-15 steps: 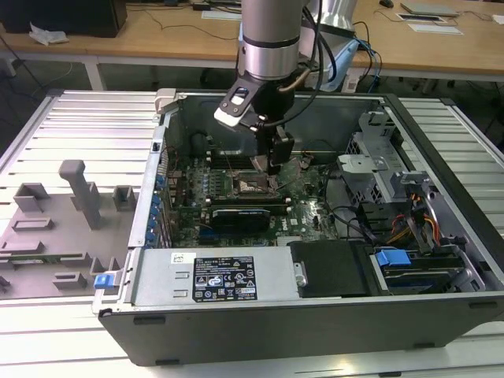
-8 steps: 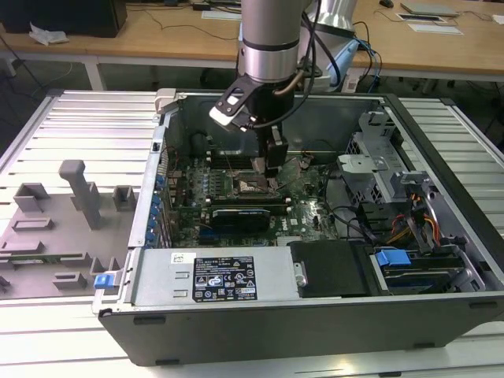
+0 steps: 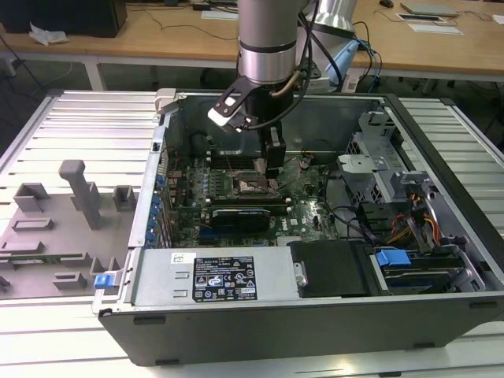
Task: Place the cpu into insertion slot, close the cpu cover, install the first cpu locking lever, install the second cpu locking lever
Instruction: 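Place the cpu into insertion slot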
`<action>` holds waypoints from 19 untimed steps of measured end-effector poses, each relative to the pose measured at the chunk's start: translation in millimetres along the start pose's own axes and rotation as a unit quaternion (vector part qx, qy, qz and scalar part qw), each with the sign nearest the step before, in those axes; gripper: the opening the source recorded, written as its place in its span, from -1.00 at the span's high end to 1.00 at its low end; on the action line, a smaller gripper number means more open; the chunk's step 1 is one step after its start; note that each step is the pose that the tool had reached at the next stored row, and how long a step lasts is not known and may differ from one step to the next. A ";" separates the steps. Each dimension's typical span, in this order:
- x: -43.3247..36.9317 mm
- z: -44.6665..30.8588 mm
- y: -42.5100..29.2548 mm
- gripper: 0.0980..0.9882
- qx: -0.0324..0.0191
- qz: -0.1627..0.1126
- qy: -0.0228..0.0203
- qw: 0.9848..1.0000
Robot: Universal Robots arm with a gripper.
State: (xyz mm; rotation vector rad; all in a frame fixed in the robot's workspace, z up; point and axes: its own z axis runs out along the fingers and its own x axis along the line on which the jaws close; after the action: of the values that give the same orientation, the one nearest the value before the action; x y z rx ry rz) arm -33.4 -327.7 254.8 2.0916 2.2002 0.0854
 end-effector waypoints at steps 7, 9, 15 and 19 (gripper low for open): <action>5.2 6.9 -1.3 0.00 0.000 0.024 -0.003 1.000; 7.5 8.1 -2.4 0.00 0.000 0.025 -0.003 1.000; 13.2 20.0 -20.0 0.00 -0.005 0.026 -0.003 1.000; 13.6 24.2 -24.2 0.00 -0.007 0.024 -0.003 1.000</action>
State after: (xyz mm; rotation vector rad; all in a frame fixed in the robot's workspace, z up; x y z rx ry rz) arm -55.3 -316.2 227.5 2.1349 2.1404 0.0994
